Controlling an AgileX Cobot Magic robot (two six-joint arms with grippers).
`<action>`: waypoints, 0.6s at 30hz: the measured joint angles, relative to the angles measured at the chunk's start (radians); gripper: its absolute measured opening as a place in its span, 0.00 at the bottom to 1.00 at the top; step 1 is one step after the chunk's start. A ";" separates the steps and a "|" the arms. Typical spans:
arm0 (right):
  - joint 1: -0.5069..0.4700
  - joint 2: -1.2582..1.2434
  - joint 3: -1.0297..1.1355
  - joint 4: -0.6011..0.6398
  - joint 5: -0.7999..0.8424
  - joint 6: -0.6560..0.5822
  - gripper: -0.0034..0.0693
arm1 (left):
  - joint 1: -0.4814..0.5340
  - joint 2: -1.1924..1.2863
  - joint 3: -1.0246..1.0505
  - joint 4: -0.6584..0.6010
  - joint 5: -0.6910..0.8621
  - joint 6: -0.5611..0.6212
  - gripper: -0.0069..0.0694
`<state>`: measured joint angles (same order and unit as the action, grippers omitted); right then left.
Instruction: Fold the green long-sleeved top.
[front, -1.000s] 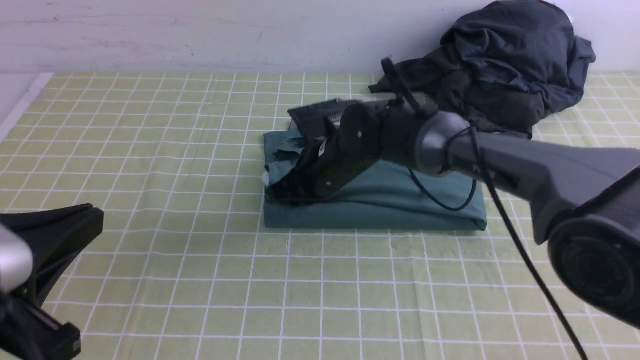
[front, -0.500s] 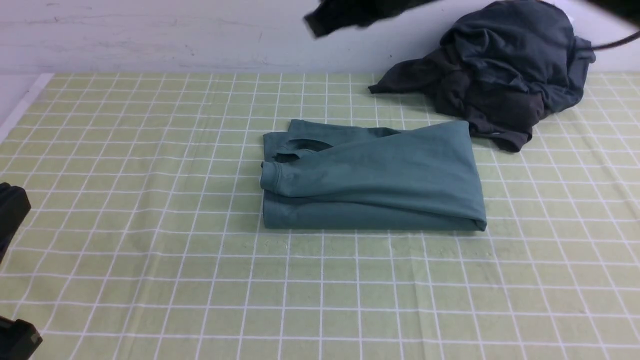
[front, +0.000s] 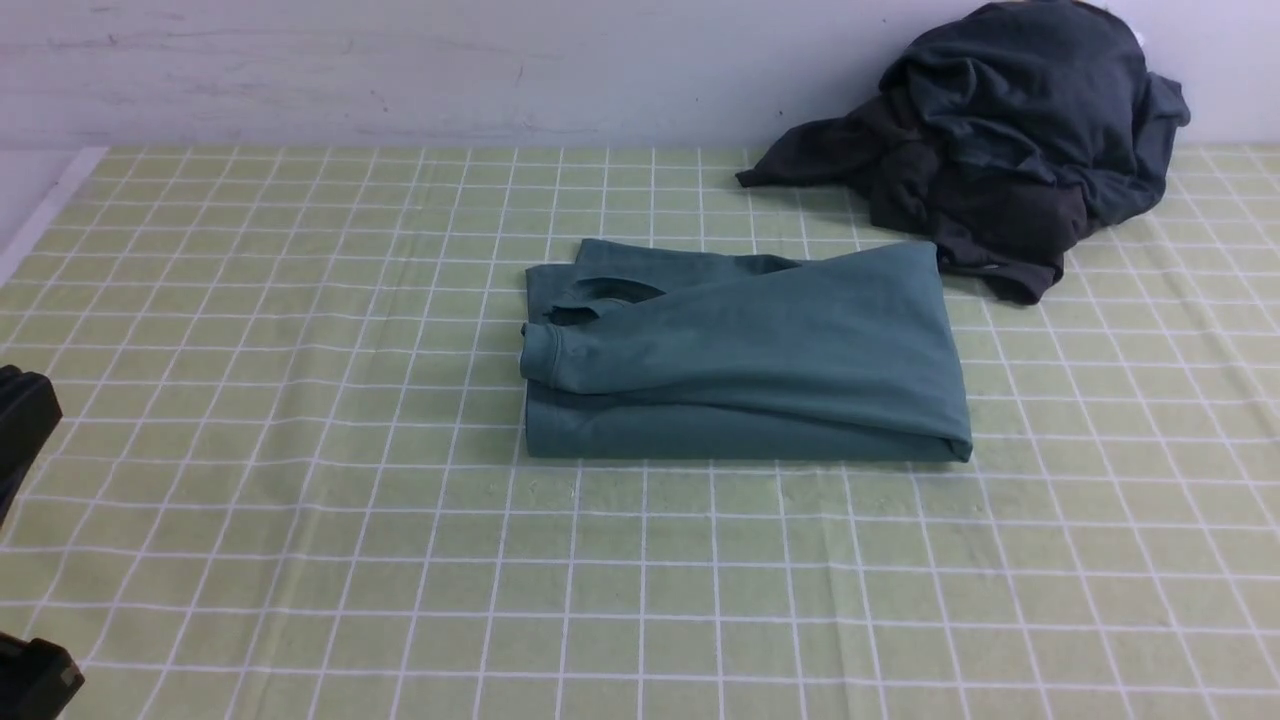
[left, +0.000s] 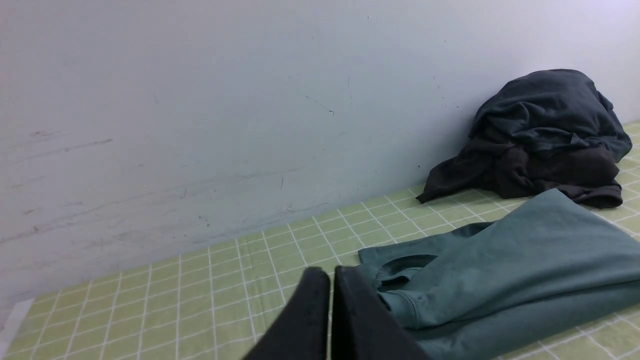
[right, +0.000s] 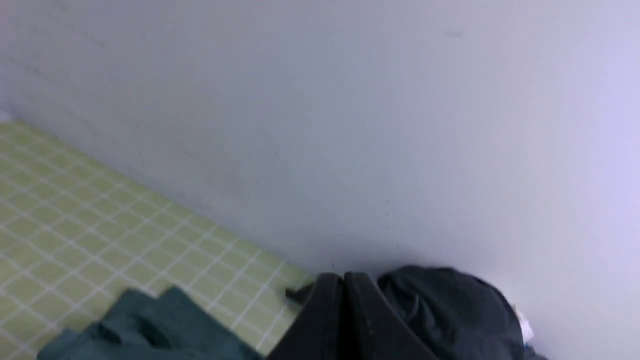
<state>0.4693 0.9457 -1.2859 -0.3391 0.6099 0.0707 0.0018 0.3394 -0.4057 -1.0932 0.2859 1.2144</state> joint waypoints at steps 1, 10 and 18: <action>-0.003 -0.060 0.124 -0.016 -0.114 0.019 0.03 | 0.000 0.000 0.000 0.000 0.000 -0.001 0.09; -0.003 -0.367 0.914 -0.051 -0.815 0.105 0.03 | 0.000 0.000 0.000 0.000 0.000 -0.003 0.09; -0.003 -0.379 1.236 -0.058 -0.951 0.106 0.03 | 0.000 0.000 0.000 0.000 0.000 -0.003 0.09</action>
<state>0.4667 0.5664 -0.0500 -0.3967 -0.3408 0.1769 0.0018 0.3394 -0.4057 -1.0934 0.2859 1.2115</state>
